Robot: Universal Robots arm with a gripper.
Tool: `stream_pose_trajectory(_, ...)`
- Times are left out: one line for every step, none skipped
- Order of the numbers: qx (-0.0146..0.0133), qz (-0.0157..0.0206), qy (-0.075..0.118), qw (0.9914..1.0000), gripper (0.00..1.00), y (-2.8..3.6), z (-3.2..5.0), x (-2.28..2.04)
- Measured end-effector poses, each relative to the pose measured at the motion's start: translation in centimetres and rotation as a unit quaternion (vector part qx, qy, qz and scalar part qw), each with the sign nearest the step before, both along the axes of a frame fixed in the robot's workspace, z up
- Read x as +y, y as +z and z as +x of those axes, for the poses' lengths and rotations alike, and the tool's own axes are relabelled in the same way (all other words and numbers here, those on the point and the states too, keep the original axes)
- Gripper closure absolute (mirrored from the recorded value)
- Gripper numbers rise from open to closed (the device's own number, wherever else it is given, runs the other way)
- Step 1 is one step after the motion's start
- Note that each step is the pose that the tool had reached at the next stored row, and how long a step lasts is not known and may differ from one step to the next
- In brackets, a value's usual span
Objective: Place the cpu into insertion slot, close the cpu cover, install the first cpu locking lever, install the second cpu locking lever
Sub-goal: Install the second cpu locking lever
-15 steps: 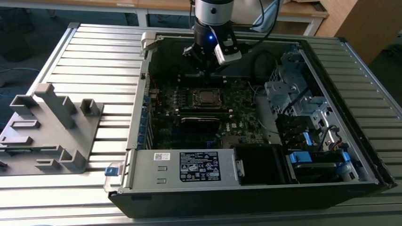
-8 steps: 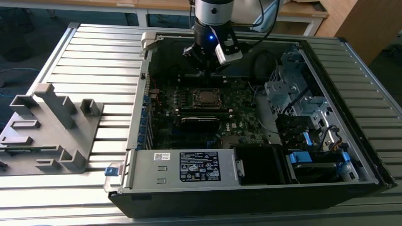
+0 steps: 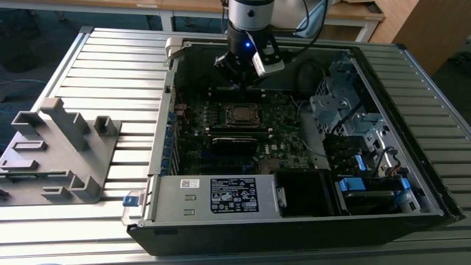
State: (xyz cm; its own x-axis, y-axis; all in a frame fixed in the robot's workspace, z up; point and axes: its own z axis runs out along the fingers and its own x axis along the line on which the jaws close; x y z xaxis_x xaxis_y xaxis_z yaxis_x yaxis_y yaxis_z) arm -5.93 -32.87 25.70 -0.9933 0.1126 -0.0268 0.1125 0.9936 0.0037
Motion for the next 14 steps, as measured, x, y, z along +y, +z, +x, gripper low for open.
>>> stream_pose_trajectory(0.0, 0.0, 0.0, 1.0, 0.89, 0.0, 0.0, -0.07)
stream_pose_trajectory(0.0, 0.0, 0.001, 1.0, 0.89, 0.0, 0.0, -0.13)
stream_pose_trajectory(0.0, 0.0, 0.001, 1.0, 0.89, 0.0, 0.0, -0.2)
stream_pose_trajectory(0.0, 0.0, 0.001, 1.0, 0.89, 0.0, 0.0, -0.27)
stream_pose_trajectory(0.0, 0.0, 0.001, 1.0, 0.89, 0.0, 0.0, -0.34)
stream_pose_trajectory(0.0, 0.0, 0.002, 1.0, 0.89, -0.01, 0.0, -0.42)
stream_pose_trajectory(0.0, 0.0, 0.002, 1.0, 0.89, -0.01, 0.0, -0.5)
stream_pose_trajectory(0.0, 0.0, 0.002, 1.0, 0.89, -0.01, 0.0, -0.56)
stream_pose_trajectory(0.0, 0.0, 0.003, 1.0, 0.89, -0.01, 0.0, -0.6)
stream_pose_trajectory(-0.0001, 0.0001, 0.003, 1.0, 0.89, -0.01, 0.0, -0.62)
stream_pose_trajectory(0.0, 0.0, 0.003, 1.0, 0.89, -0.01, 0.0, -0.62)
stream_pose_trajectory(0.0, 0.0, 0.003, 1.0, 0.89, -0.01, 0.0, -0.62)
stream_pose_trajectory(0.0, 0.0, 0.003, 1.0, 0.89, -0.01, 0.0, -0.63)
stream_pose_trajectory(0.0, 0.0, 0.003, 1.0, 0.89, -0.01, 0.0, -0.63)
